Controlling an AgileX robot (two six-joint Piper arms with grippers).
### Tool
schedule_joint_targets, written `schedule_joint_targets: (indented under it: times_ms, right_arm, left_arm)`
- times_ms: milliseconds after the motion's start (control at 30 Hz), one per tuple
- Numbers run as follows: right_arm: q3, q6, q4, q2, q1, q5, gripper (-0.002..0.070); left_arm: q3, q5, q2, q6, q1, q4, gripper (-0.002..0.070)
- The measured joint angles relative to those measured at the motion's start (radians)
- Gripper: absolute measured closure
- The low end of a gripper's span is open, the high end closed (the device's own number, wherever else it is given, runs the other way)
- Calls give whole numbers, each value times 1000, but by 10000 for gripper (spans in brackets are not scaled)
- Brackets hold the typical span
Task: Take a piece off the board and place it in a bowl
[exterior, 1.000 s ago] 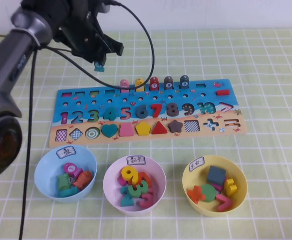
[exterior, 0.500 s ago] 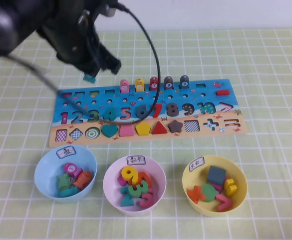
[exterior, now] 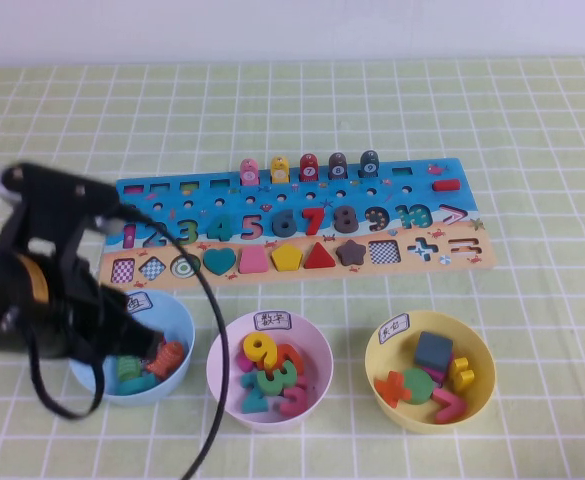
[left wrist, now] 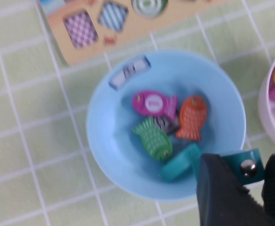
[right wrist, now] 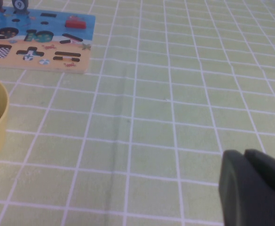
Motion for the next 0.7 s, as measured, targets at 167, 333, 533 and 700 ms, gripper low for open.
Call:
schedule_joint_targets:
  times_ms: [167, 333, 533, 700]
  right_arm:
    - [0, 0, 0, 0, 0, 0, 694]
    - [0, 0, 0, 0, 0, 0, 694]
    - [0, 0, 0, 0, 0, 0, 694]
    - [0, 0, 0, 0, 0, 0, 694]
  left_arm:
    - [101, -76, 24, -5, 0, -12, 517]
    - [102, -164, 105, -5, 0, -10, 517]
    - [102, -266, 215, -33, 0, -1, 385]
    - [102, -273, 275, -76, 0, 1, 209]
